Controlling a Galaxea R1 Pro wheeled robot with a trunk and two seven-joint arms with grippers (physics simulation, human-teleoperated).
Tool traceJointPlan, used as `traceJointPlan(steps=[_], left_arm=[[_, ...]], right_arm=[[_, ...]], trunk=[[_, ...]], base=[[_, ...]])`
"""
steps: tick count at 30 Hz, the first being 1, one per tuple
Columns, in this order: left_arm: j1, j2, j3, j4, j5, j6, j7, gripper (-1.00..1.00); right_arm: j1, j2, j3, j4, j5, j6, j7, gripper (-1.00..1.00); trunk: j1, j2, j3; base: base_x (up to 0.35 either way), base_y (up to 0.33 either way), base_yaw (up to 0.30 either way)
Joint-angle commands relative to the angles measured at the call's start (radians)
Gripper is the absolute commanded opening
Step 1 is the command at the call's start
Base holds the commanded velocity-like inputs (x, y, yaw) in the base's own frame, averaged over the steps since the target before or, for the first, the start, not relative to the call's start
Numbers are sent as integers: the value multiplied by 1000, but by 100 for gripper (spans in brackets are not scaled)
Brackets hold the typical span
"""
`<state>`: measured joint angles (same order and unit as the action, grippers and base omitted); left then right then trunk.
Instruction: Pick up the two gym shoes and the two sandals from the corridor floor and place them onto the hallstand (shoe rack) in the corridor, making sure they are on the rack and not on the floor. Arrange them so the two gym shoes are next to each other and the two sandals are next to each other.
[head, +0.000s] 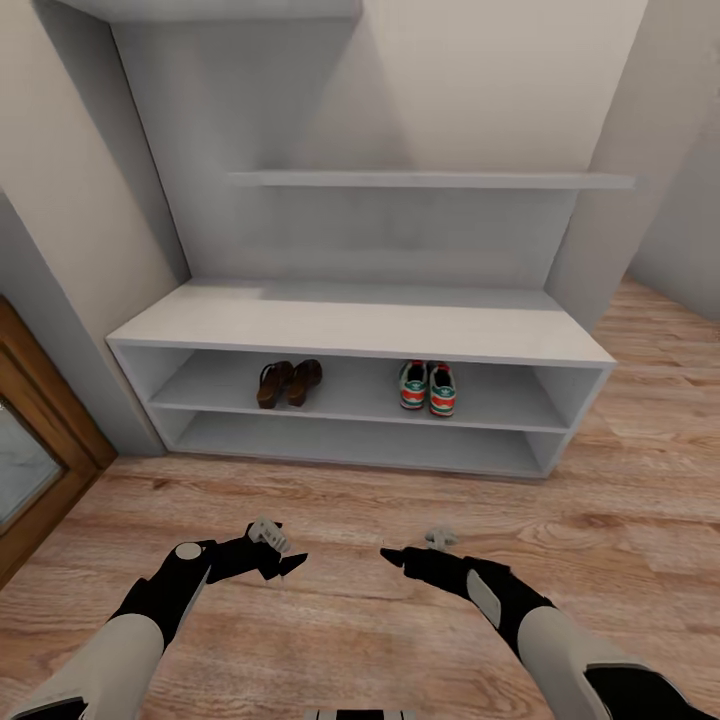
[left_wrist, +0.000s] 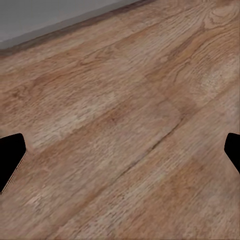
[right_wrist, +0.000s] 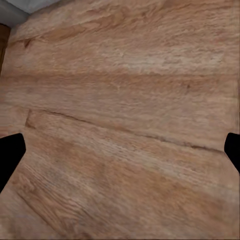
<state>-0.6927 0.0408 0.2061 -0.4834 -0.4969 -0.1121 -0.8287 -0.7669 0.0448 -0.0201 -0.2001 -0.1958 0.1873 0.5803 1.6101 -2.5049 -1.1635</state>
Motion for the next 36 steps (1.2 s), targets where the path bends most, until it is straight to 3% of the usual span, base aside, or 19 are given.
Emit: traceJointPlan(steps=[1,2,6,14,22,36], left_arm=[[-1,-1,7,0,-11,-9,-4,100],[-1,-1,7,0,-11,-9,-4,100],[-1,-1,7,0,-11,-9,-4,100],[-1,-1,7,0,-11,-9,-4,100],[-1,-1,7,0,-11,-9,-4,100],[-1,-1,7,0,-11,-9,-4,100]], right_arm=[[0,0,16,-2,6,10,2,100],[0,0,45,-2,28,10,1,100],[0,1,82,-2,61,11,1,100],[0,1,114,-1,84,11,0,100],[0,1,126,-2,89,10,-4,100],[0,3,127,1,88,9,-7,100]], trunk=[[-1,0,3],[-1,0,7],[-3,1,23],[-6,3,53],[-10,5,84],[-10,5,84]], base=[[0,0,0],[0,0,0],[0,0,0],[0,0,0],[0,0,0],[0,0,0]])
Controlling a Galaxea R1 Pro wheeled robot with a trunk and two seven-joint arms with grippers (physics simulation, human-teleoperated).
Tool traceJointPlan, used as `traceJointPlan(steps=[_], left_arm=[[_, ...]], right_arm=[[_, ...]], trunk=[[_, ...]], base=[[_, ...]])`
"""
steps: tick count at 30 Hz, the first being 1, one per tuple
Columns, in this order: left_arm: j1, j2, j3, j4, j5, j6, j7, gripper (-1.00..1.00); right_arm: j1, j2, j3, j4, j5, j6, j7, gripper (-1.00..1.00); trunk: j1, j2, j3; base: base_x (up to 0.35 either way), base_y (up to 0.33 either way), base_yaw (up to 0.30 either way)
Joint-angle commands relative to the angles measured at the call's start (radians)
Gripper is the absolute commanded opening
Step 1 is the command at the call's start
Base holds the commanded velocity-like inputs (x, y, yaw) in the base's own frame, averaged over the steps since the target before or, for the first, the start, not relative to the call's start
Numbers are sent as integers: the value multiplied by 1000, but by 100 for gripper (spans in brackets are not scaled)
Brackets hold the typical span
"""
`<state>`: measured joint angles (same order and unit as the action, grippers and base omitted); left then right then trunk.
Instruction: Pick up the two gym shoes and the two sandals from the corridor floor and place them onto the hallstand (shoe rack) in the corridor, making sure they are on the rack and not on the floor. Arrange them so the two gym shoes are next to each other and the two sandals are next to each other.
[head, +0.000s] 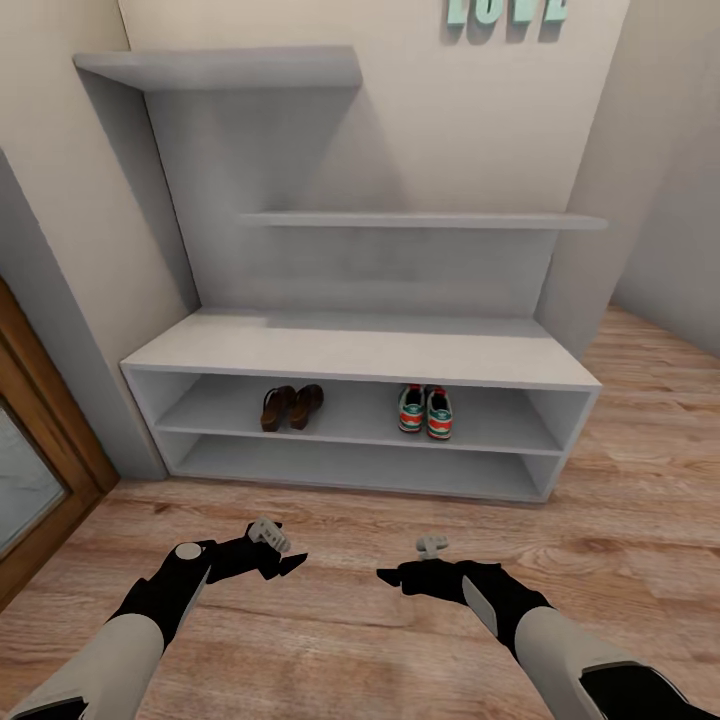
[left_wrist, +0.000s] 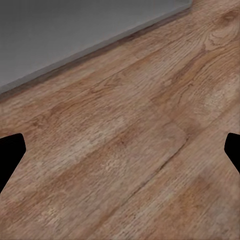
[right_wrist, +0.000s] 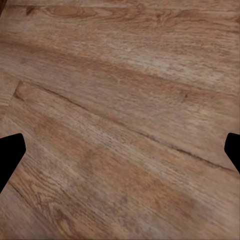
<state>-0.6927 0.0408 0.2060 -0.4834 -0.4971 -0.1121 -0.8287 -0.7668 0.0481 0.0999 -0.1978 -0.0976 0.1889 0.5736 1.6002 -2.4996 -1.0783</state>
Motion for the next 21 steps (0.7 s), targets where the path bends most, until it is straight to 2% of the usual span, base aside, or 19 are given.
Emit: traceJointPlan(steps=[1,3,21], left_arm=[[-1,-1,7,0,-11,-9,-4,100],[-1,-1,7,0,-11,-9,-4,100],[-1,-1,7,0,-11,-9,-4,100]], right_arm=[[0,-1,7,-2,-10,7,0,100],[0,-1,6,-2,-10,7,0,100],[0,-1,6,1,-11,7,0,100]], trunk=[[0,0,-1],[0,0,-1],[-69,125,56]], base=[[0,0,0],[0,0,0],[0,0,0]])
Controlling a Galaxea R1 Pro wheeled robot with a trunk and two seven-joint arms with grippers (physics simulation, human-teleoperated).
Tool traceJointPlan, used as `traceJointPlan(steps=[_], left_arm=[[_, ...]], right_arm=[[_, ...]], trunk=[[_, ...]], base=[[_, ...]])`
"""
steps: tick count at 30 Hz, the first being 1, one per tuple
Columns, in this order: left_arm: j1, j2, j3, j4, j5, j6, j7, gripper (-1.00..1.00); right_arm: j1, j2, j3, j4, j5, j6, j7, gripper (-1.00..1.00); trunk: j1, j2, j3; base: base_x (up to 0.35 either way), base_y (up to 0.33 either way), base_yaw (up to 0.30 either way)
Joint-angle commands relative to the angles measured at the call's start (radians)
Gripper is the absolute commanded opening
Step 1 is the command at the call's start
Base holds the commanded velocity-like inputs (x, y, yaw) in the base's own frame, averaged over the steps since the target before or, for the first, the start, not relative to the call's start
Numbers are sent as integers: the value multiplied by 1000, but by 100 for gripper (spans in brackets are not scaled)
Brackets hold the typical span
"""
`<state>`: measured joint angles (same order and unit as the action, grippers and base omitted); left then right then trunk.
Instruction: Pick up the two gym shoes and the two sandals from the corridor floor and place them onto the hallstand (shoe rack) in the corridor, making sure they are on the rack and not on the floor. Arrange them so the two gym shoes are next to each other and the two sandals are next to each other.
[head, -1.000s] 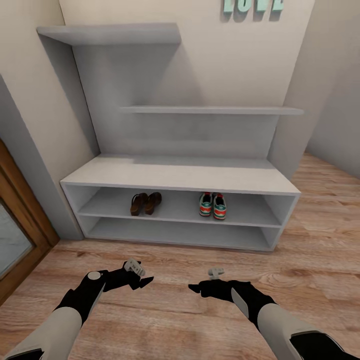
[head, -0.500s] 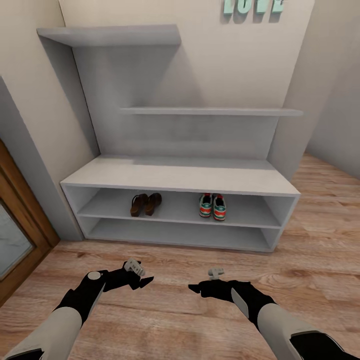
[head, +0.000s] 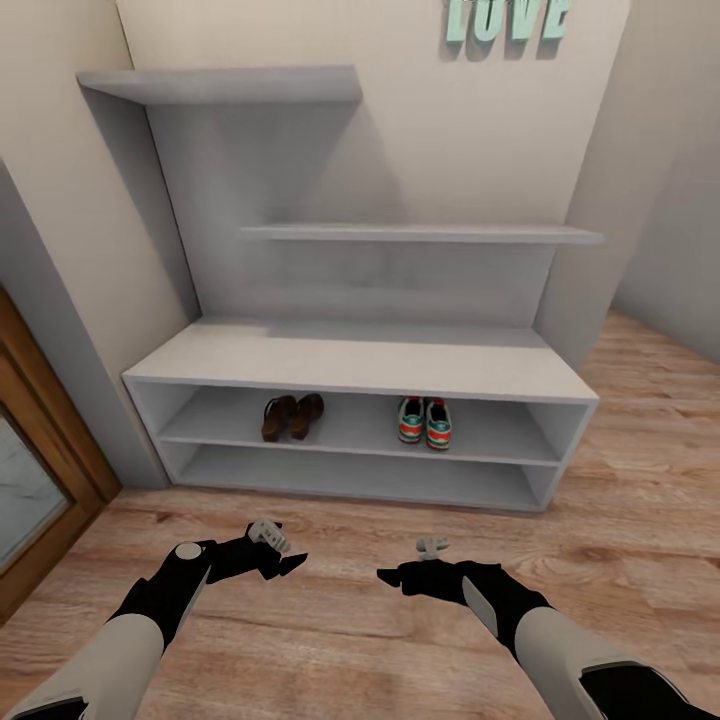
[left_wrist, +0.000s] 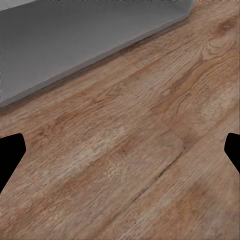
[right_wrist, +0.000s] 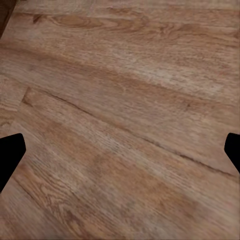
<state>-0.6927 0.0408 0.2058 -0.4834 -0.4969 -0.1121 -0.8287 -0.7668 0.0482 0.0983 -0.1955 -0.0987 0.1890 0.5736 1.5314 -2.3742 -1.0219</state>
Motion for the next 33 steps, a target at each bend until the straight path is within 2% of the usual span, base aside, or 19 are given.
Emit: traceJointPlan(steps=[1,5,9,14,25,33], left_arm=[[-1,-1,7,0,-11,-9,-4,100],[-1,-1,7,0,-11,-9,-4,100],[-1,-1,7,0,-11,-9,-4,100],[-1,-1,7,0,-11,-9,-4,100],[-1,-1,7,0,-11,-9,-4,100],[-1,-1,6,0,-11,-9,-4,100]], right_arm=[[0,-1,8,-1,-10,8,0,100],[1,-1,8,13,-9,8,0,100],[2,-1,9,86,-9,9,0,100],[4,-2,8,132,-9,9,0,100],[4,-8,6,137,-9,9,-1,100],[11,-8,7,137,-9,9,0,100]], trunk=[[-4,7,2],[-19,35,15],[-35,63,27],[-54,98,43],[-96,175,78],[-96,175,78]], base=[[0,0,0],[0,0,0],[0,0,0],[0,0,0],[0,0,0],[0,0,0]])
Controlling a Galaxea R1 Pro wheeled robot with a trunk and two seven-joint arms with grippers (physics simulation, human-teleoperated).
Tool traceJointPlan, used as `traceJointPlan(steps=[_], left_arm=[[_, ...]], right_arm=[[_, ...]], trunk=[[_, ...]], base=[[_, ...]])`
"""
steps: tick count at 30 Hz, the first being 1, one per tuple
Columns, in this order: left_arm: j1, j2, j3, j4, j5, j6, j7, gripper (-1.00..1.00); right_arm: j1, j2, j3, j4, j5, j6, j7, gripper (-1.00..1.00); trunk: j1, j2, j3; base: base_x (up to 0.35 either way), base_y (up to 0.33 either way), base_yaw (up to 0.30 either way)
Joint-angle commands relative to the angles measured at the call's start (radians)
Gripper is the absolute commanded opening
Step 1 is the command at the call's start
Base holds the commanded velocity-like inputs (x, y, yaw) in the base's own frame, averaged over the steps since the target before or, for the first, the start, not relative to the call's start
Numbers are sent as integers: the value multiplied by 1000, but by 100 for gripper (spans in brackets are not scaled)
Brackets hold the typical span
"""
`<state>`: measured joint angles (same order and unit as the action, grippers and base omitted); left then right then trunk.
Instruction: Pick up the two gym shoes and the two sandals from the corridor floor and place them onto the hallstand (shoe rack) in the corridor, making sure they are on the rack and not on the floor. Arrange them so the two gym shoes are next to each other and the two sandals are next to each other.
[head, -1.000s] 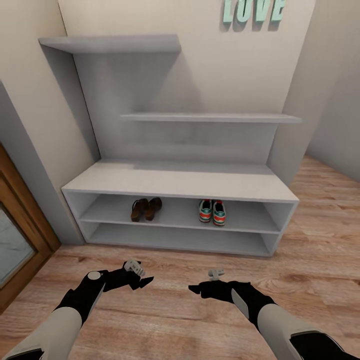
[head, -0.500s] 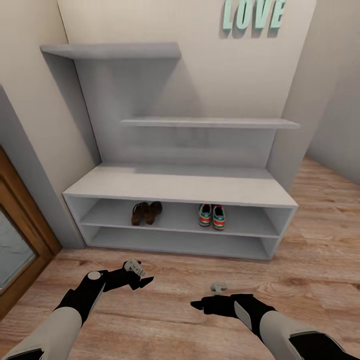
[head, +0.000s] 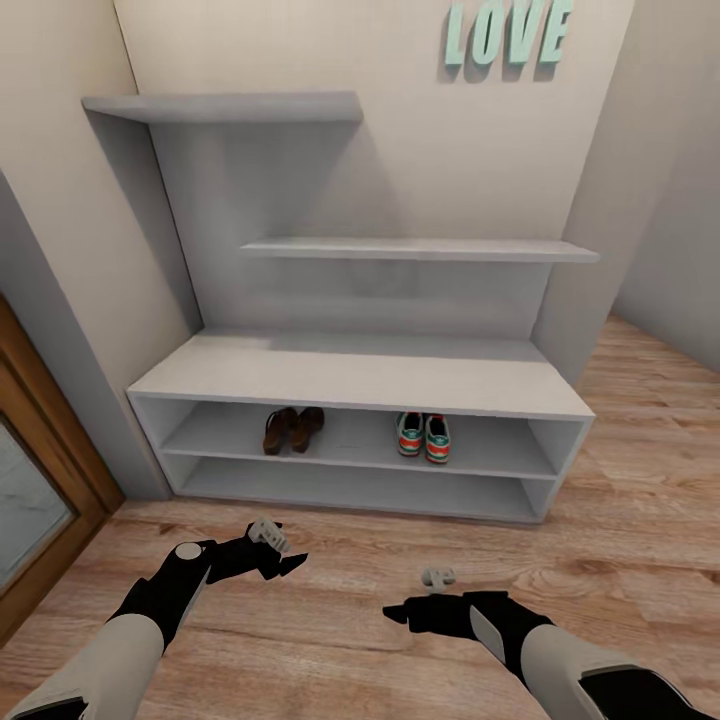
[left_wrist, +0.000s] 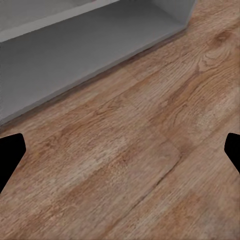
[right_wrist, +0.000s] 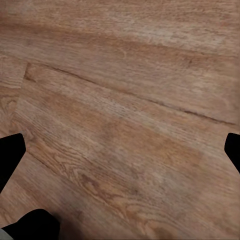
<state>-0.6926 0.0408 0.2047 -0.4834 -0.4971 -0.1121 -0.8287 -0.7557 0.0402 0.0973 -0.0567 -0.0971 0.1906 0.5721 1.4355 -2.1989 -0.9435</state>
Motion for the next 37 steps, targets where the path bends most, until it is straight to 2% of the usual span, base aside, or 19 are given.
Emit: traceJointPlan(steps=[1,37], left_arm=[[-1,-1,7,0,-11,-9,-4,100],[-1,-2,6,0,-11,-9,-4,100]], right_arm=[[0,0,8,-2,-10,7,1,100],[1,0,8,-1,-10,7,1,100]], trunk=[[0,0,-1],[0,0,-1]], base=[[0,0,0],[0,0,0]])
